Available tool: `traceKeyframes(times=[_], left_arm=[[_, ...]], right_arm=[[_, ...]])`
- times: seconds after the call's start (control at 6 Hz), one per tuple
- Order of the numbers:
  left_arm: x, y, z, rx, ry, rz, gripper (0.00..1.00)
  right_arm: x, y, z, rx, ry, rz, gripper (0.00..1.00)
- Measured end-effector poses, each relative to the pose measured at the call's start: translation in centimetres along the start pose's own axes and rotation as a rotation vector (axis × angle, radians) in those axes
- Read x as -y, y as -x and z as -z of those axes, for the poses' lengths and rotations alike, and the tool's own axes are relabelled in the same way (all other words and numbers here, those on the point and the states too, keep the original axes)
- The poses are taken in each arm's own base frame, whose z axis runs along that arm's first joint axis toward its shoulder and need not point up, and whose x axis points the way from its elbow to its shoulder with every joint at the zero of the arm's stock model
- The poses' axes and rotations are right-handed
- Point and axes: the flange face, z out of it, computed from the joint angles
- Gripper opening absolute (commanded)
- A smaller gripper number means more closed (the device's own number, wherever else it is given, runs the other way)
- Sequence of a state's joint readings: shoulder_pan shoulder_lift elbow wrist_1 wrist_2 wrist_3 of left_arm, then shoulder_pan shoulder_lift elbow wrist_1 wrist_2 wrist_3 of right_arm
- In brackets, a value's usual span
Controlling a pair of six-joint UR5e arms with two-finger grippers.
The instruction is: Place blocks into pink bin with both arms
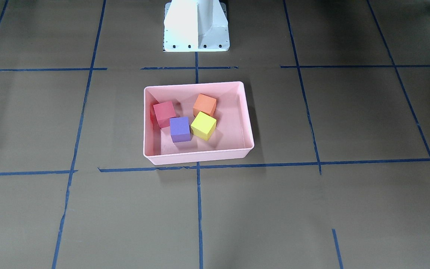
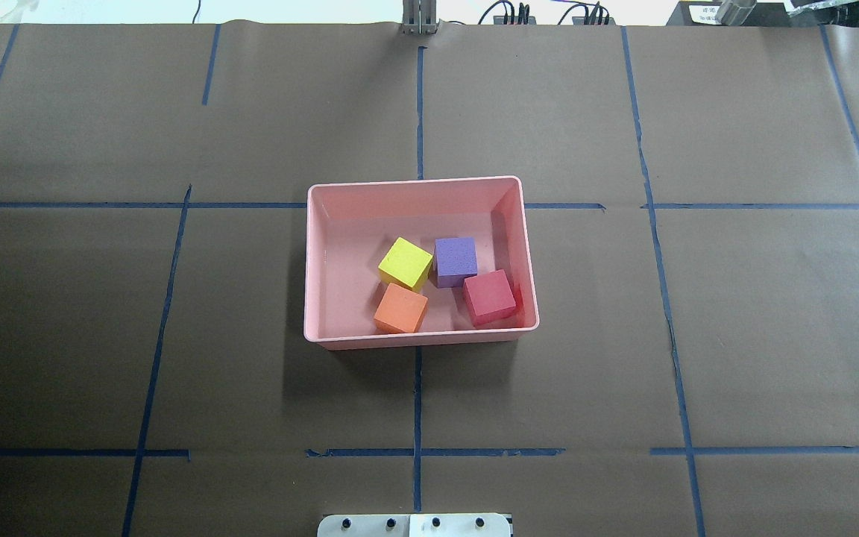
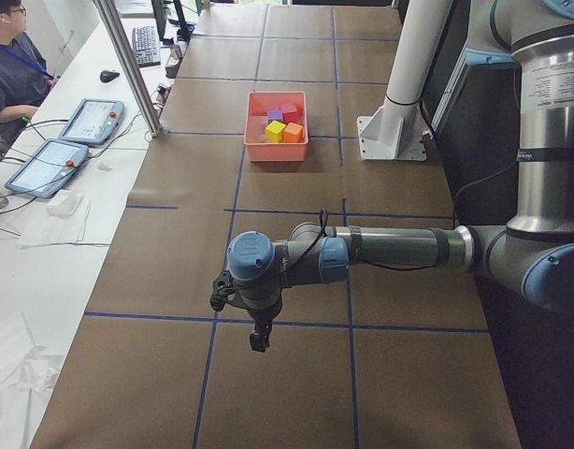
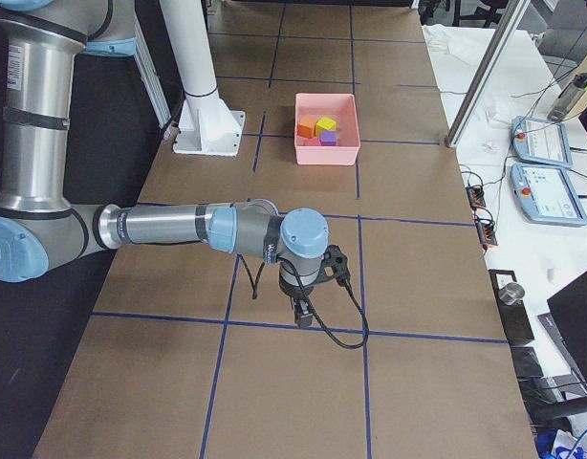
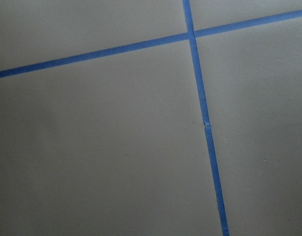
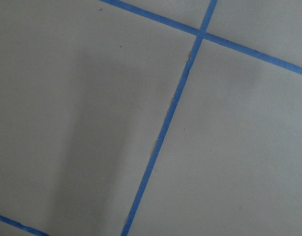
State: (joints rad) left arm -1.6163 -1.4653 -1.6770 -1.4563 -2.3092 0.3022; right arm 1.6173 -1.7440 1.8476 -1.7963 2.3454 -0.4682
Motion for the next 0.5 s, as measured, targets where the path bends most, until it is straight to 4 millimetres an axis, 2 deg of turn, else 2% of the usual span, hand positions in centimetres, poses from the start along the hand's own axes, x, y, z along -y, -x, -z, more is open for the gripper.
traceKeyframes(times=[0.5], left_arm=[[-0.48,0.21,-0.44,-0.003,0.007,0.004,1.00]], right_arm=[[-0.31,0.05,-0.15,0.005,0.001,-0.002,1.00]])
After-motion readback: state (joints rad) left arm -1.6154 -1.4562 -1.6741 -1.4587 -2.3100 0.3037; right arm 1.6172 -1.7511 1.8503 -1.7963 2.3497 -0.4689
